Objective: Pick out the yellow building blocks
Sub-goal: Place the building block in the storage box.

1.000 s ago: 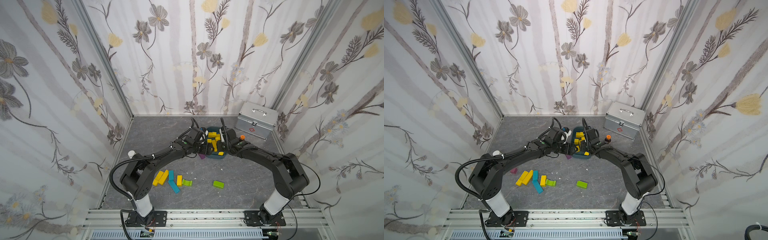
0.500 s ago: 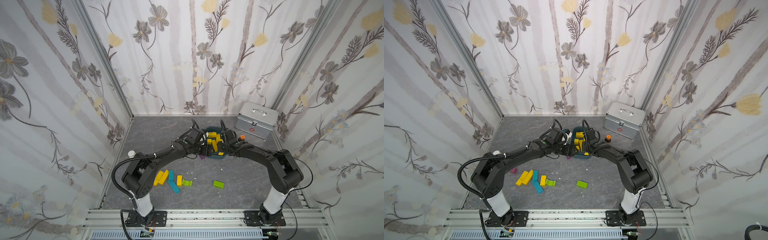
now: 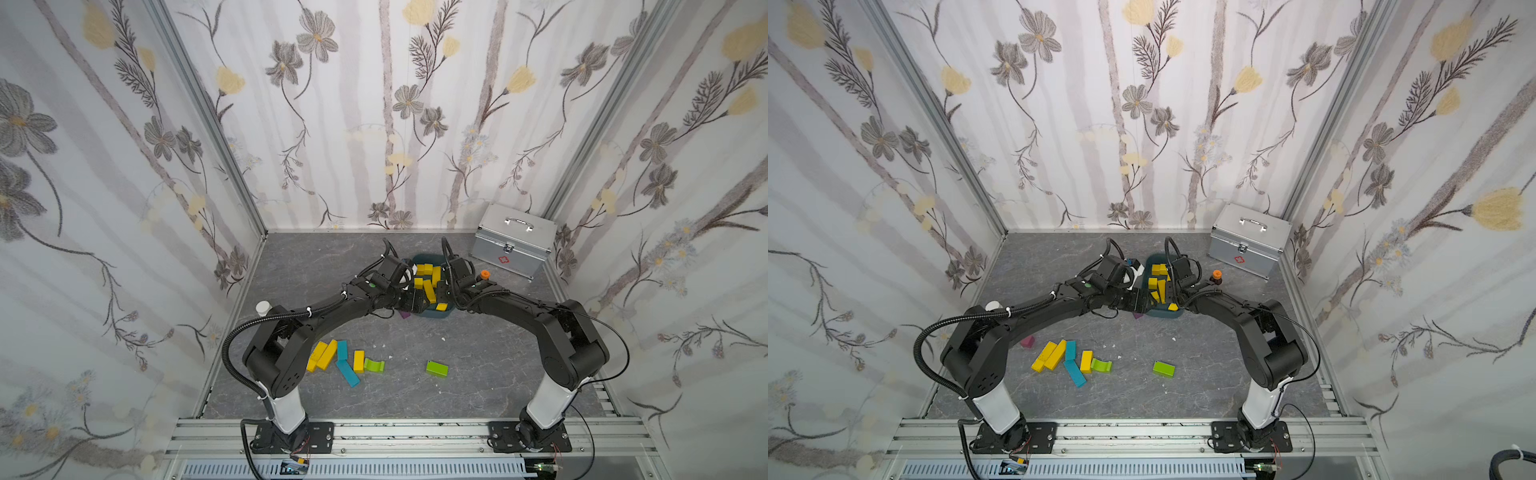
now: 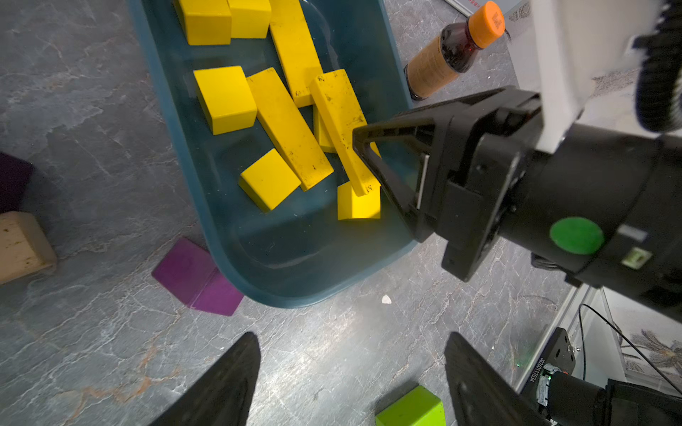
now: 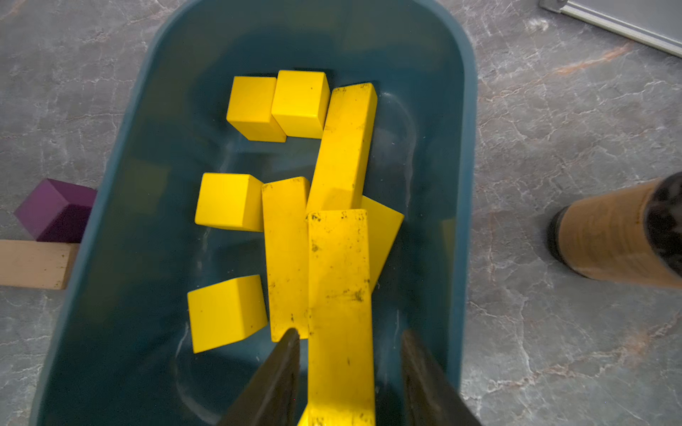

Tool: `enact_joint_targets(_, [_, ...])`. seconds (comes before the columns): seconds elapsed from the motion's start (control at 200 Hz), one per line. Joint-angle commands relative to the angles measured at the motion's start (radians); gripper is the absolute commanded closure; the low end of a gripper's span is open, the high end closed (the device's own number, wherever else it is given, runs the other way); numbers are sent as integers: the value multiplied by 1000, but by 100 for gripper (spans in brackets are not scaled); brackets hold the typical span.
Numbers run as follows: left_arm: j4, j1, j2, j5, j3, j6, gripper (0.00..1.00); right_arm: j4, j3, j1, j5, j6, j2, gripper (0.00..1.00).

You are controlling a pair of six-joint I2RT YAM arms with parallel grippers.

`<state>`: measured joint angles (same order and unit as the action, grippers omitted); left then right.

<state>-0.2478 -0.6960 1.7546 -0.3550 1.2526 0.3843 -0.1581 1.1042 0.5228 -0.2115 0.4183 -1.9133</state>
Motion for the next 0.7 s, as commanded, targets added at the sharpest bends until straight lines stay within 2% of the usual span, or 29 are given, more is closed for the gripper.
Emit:
enact_joint_targets(0.0, [-8,1,-11,13,4,-15,20,35,-5,5,-14,4,19,54])
enact_joint_targets(0.2, [-11,1,-12,24,4,-23,20,39,-6,10,6,-8,12,58])
enact_joint_targets(0.42, [-11,1,-12,27,4,-25,20,-9,42,9,-5,-7,-47,55])
enact_joint_targets(0.55, [-13,1,-18,29,4,-30,19,-6,60,7,33,-6,-76,55])
enact_joint_targets(0.694, [-16,1,-30,40,1,-39,19,0,78,9,80,-3,-96,59])
